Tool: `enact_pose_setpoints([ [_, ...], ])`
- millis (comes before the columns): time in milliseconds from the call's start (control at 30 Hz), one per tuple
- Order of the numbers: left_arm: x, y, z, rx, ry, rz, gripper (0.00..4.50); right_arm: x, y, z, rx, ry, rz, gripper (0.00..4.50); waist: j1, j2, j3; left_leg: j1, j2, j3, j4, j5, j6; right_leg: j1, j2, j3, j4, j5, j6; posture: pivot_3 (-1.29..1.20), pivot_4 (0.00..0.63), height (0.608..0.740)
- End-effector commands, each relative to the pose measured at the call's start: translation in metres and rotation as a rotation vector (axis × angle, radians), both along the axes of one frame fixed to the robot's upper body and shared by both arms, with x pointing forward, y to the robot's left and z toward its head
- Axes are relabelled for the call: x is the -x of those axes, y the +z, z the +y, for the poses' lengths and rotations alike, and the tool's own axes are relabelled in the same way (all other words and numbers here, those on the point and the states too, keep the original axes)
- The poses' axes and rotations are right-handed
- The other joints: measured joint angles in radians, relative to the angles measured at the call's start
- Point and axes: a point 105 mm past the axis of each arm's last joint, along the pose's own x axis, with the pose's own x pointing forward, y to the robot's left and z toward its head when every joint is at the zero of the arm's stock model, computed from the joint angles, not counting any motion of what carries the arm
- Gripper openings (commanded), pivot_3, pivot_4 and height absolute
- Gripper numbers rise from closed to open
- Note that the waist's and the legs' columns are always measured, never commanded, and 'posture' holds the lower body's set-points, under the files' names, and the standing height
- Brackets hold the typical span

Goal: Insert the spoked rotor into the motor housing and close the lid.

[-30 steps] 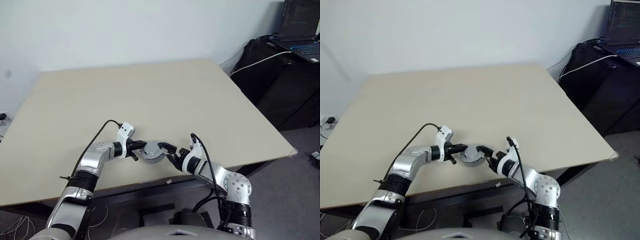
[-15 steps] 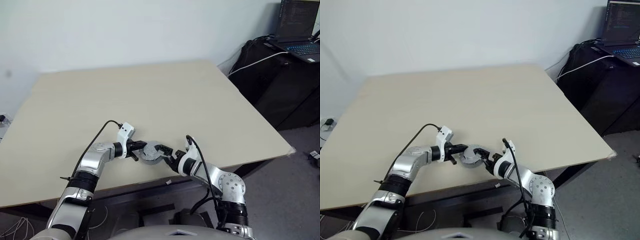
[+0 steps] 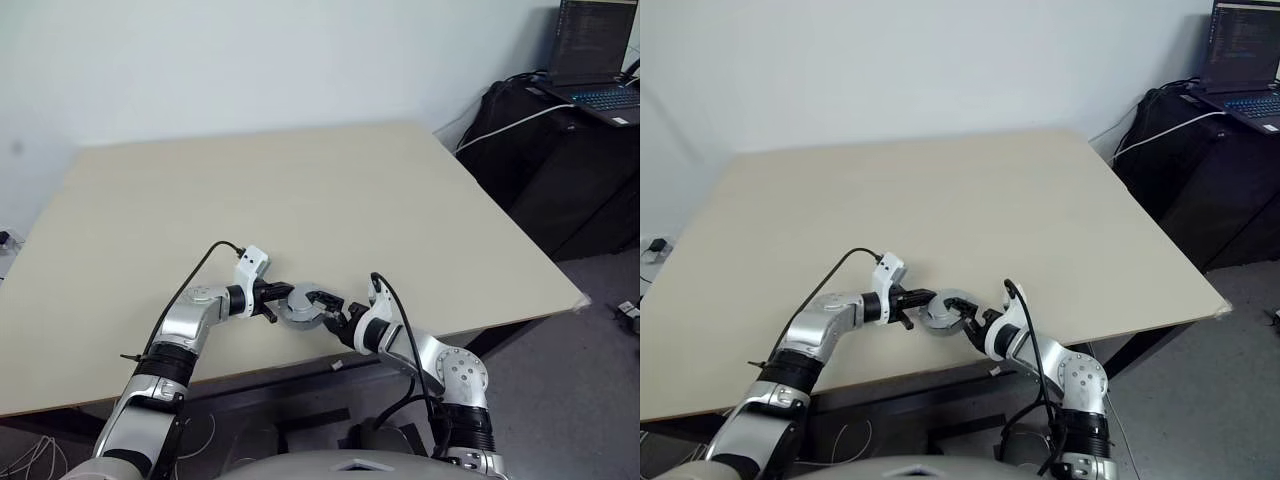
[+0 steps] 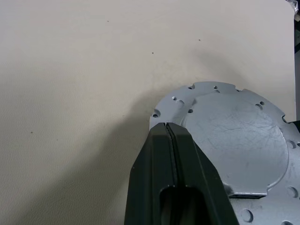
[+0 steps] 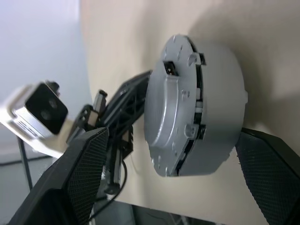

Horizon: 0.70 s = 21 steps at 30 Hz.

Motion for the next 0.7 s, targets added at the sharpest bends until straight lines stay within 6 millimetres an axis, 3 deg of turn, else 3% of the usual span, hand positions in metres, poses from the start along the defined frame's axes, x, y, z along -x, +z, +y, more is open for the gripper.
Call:
enact_pose_setpoints([
  [33,0.014,-0.02,-0.002,-0.047,-0.024,0.077,0.0,-0.009,0.023,0.026,-0.141,-0.01,-0.04,4.48,0.0,0.0,0.0,0.0,0.0,0.0,0.0,0.0,0.0,0.0,0.0,0.0,0.0,0.0,0.0,0.0,0.0,0.74],
  [700,0.013,-0.019,0.0,-0.042,-0.008,0.073,0.0,-0.012,0.014,0.039,-0.148,0.028,-0.023,4.48,-0.004,-0.002,-0.002,0.001,0.0,0.002,0.002,0.0,0.0,0.0,0.0,0.002,0.001,0.0,0.0,0.0,0.0,0.74],
])
